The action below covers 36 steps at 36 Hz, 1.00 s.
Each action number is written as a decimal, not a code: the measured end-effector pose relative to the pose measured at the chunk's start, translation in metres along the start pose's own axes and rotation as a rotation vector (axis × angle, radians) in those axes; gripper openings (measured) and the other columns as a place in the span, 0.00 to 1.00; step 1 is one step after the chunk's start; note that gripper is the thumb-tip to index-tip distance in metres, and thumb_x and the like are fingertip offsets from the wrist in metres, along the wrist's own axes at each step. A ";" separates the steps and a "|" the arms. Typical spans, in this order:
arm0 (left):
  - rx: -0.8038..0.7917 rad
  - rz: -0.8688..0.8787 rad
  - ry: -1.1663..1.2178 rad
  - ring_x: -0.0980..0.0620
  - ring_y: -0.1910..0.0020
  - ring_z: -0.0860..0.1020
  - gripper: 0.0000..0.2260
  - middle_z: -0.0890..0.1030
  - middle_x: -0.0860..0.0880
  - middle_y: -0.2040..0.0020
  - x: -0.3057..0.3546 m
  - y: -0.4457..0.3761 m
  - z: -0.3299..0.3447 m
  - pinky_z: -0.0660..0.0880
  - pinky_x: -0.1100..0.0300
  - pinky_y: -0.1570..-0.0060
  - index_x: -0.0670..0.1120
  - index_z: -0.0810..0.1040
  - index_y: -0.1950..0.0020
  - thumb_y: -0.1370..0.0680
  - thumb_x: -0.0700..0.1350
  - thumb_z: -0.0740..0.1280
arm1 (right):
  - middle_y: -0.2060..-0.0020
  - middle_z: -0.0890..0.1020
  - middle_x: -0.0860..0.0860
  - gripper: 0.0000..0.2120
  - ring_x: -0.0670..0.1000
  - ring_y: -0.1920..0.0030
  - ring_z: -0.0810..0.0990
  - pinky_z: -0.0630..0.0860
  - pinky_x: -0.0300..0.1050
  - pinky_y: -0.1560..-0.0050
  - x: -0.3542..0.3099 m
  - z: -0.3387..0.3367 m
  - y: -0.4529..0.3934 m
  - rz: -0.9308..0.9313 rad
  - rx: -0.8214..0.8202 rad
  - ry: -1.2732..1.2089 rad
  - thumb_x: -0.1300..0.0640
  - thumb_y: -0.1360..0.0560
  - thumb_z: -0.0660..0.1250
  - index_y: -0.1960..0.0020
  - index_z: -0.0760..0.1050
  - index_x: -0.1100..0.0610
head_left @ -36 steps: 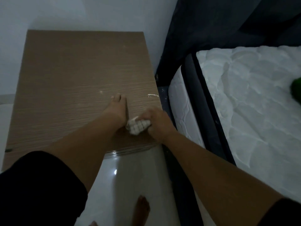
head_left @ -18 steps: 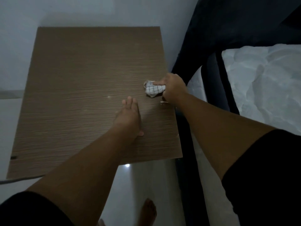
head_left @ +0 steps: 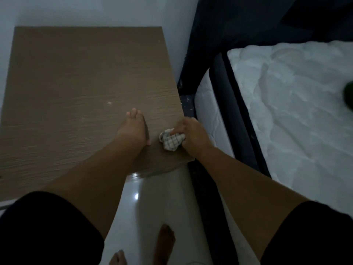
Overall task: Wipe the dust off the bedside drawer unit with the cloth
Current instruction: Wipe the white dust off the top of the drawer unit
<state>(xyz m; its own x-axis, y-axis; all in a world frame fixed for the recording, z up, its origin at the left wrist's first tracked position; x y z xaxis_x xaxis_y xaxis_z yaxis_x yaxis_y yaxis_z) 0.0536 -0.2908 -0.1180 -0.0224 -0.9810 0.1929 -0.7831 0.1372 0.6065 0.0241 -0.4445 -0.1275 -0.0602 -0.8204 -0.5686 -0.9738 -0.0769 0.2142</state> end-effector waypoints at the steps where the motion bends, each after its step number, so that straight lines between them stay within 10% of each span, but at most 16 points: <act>1: 0.001 0.005 0.005 0.45 0.21 0.44 0.46 0.43 0.43 0.21 -0.001 0.004 0.003 0.47 0.55 0.24 0.39 0.44 0.21 0.27 0.44 0.73 | 0.61 0.78 0.46 0.12 0.40 0.61 0.72 0.63 0.21 0.58 -0.001 -0.001 0.012 0.021 0.009 -0.050 0.75 0.33 0.63 0.53 0.81 0.68; 11: -0.080 0.066 -0.187 0.43 0.21 0.49 0.43 0.48 0.40 0.21 -0.006 0.059 0.027 0.54 0.54 0.24 0.37 0.46 0.22 0.26 0.44 0.71 | 0.50 0.79 0.62 0.14 0.59 0.47 0.74 0.66 0.39 0.54 -0.010 0.009 0.096 0.100 0.015 0.055 0.71 0.28 0.62 0.49 0.82 0.62; 17: -0.034 0.134 -0.213 0.43 0.38 0.76 0.18 0.77 0.40 0.37 -0.010 0.084 0.018 0.74 0.55 0.39 0.40 0.78 0.37 0.26 0.44 0.69 | 0.57 0.81 0.65 0.11 0.60 0.55 0.80 0.78 0.50 0.51 -0.011 -0.005 0.116 0.237 0.160 -0.191 0.65 0.29 0.61 0.59 0.81 0.68; 23: 0.029 0.102 -0.141 0.42 0.33 0.71 0.25 0.72 0.40 0.32 -0.021 0.074 0.013 0.71 0.54 0.36 0.44 0.69 0.29 0.24 0.50 0.68 | 0.56 0.83 0.57 0.18 0.54 0.55 0.82 0.79 0.45 0.55 0.001 -0.026 0.102 0.298 0.348 -0.241 0.71 0.36 0.63 0.56 0.82 0.53; 36: 0.207 0.213 -0.190 0.43 0.32 0.70 0.33 0.71 0.43 0.30 0.006 0.023 0.007 0.68 0.53 0.34 0.44 0.67 0.27 0.28 0.56 0.70 | 0.49 0.82 0.57 0.16 0.55 0.47 0.79 0.74 0.45 0.47 -0.009 -0.027 0.040 0.043 0.291 -0.006 0.71 0.31 0.62 0.51 0.82 0.56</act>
<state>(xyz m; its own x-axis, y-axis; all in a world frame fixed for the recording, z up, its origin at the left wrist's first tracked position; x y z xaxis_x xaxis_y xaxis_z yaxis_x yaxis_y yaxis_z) 0.0317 -0.2944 -0.1083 -0.2991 -0.9440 0.1393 -0.8574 0.3300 0.3951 -0.0087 -0.4557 -0.0921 -0.1036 -0.8157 -0.5691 -0.9922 0.1244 0.0024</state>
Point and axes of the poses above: each hand's wrist, its own y-axis away from the middle knuckle, its own z-axis out of the palm, x = y × z, the point moved 7 cm from there along -y, towards the middle knuckle
